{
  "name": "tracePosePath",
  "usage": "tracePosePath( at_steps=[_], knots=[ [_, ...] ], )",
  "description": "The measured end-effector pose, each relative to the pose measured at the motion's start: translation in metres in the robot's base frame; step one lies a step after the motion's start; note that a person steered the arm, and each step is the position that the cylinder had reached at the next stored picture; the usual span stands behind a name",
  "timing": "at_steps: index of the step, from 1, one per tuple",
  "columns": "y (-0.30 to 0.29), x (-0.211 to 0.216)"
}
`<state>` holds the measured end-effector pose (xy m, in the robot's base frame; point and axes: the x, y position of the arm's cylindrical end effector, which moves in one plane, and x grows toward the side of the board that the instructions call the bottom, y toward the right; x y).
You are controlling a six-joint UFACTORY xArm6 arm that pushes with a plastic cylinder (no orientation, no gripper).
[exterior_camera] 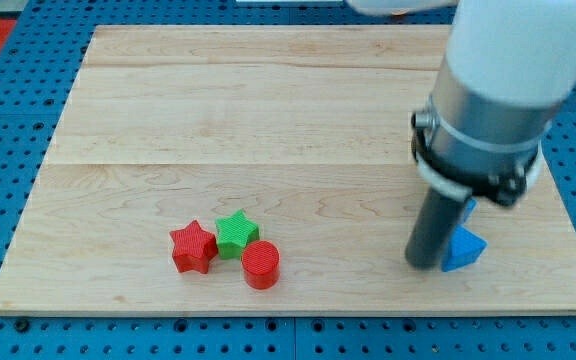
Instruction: Push the blue cube into the yellow hexagon
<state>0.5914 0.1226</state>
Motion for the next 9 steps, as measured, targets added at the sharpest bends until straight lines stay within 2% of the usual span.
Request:
tracePosePath(
  at_steps=[1,2,3,5,6,7,8,9],
  knots=[
    [0.018,0.024],
    [0.057,-0.029],
    [0.039,-0.075],
    [0.03,-0.134],
    [0.037,-0.142],
    [0.055,-0.097],
    [0.104,-0.096],
    [0.108,-0.13]
  ],
)
